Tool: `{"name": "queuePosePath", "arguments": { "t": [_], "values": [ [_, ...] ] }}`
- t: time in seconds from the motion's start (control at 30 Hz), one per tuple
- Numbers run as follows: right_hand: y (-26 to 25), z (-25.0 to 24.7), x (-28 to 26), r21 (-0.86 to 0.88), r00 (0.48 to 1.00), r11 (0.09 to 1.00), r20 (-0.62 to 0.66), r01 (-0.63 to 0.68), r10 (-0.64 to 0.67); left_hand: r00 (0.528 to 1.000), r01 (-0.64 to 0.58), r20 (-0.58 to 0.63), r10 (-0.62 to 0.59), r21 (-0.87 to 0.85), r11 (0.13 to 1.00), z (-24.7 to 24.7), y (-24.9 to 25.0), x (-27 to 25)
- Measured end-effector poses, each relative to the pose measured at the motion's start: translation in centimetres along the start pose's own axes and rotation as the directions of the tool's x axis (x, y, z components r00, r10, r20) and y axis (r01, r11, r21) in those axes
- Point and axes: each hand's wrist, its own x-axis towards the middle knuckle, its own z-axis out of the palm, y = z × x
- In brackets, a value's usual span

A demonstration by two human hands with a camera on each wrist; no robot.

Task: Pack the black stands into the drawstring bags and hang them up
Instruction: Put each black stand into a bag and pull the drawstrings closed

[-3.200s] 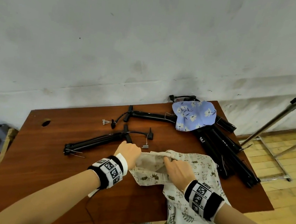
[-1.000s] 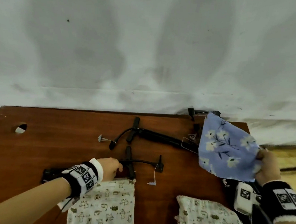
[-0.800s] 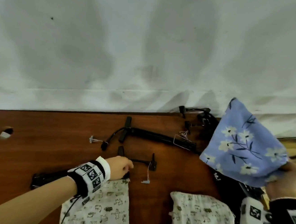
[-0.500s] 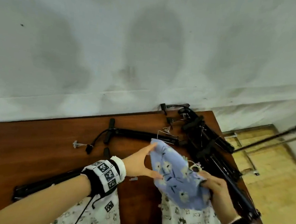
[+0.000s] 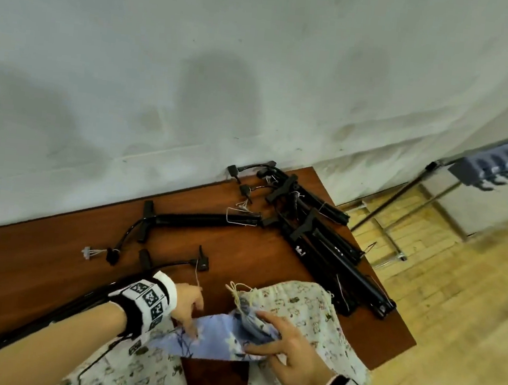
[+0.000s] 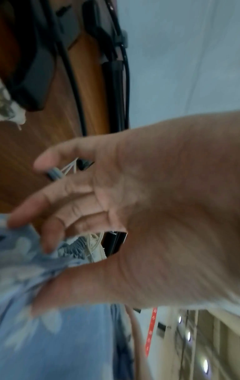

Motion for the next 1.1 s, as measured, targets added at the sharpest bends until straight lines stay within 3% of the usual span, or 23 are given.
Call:
{"name": "queuePosePath", "arguments": {
  "t": [0.17, 0.27, 0.33, 0.4, 0.5, 0.6, 0.67, 0.73, 0.83, 0.9, 0.97, 1.03, 1.1],
  "values": [
    [0.2, -0.3, -2.0, 0.226, 0.983, 0.959, 0.104, -0.169, 0.149, 0.995, -0.092, -0.067, 0.081, -0.198, 0.976, 0.8, 2.1, -0.3],
    [0.3, -1.1, -1.7, 0.25, 0.963, 0.931, 0.049, -0.268, 0.264, 0.978, -0.186, -0.142, 0.155, -0.243, 0.952, 0.3, 4.4, -0.3],
    [0.9, -1.4, -1.1, 0.369, 0.94, 0.872, 0.016, -0.322, 0.341, 0.956, -0.254, -0.204, 0.211, -0.218, 0.942, -0.4, 5.9, -0.1],
    [1.8, -1.6, -0.5, 0.443, 0.908, 0.823, -0.048, -0.355, 0.417, 0.928, -0.318, -0.272, 0.256, -0.214, 0.924, -1.1, 7.2, -0.1],
    [3.8, -2.4, 0.1, 0.41, 0.853, 0.826, -0.181, -0.387, 0.489, 0.895, -0.382, -0.33, 0.299, -0.226, 0.896, -2.7, 8.5, -0.7],
    [5.3, -3.6, 0.3, 0.483, 0.749, 0.797, -0.357, -0.363, 0.558, 0.882, -0.404, -0.35, 0.316, -0.212, 0.89, -4.5, 8.8, -1.5],
    [6.0, -4.4, 0.1, 0.57, 0.702, 0.753, -0.385, -0.33, 0.599, 0.884, -0.396, -0.352, 0.307, -0.214, 0.893, -5.6, 8.8, -1.6],
    [5.9, -5.0, 0.2, 0.525, 0.731, 0.763, -0.337, -0.377, 0.593, 0.885, -0.392, -0.361, 0.294, -0.237, 0.889, -6.1, 9.0, -1.5],
    [5.2, -5.3, 0.2, 0.187, 0.811, 0.871, -0.319, -0.454, 0.491, 0.905, -0.366, -0.31, 0.291, -0.22, 0.904, -5.9, 9.9, -1.5],
    [3.6, -5.4, 0.2, -0.027, 0.899, 0.965, -0.372, -0.26, 0.232, 0.929, -0.345, -0.205, 0.307, -0.183, 0.921, -5.1, 11.1, -1.6],
    [1.4, -5.6, 0.3, -0.101, 0.973, 0.993, -0.228, -0.06, 0.035, 0.926, -0.368, -0.133, 0.352, -0.125, 0.921, -3.9, 12.4, -1.6],
    [0.3, -4.8, 0.6, -0.04, 0.999, 0.999, -0.048, 0.01, -0.012, 0.904, -0.424, -0.121, 0.41, -0.119, 0.898, -3.2, 13.2, -2.0],
    [0.0, -4.1, 0.8, 0.008, 0.998, 1.0, -0.06, 0.011, -0.01, 0.898, -0.436, -0.123, 0.422, -0.12, 0.892, -2.6, 12.9, -2.2]
  ]
}}
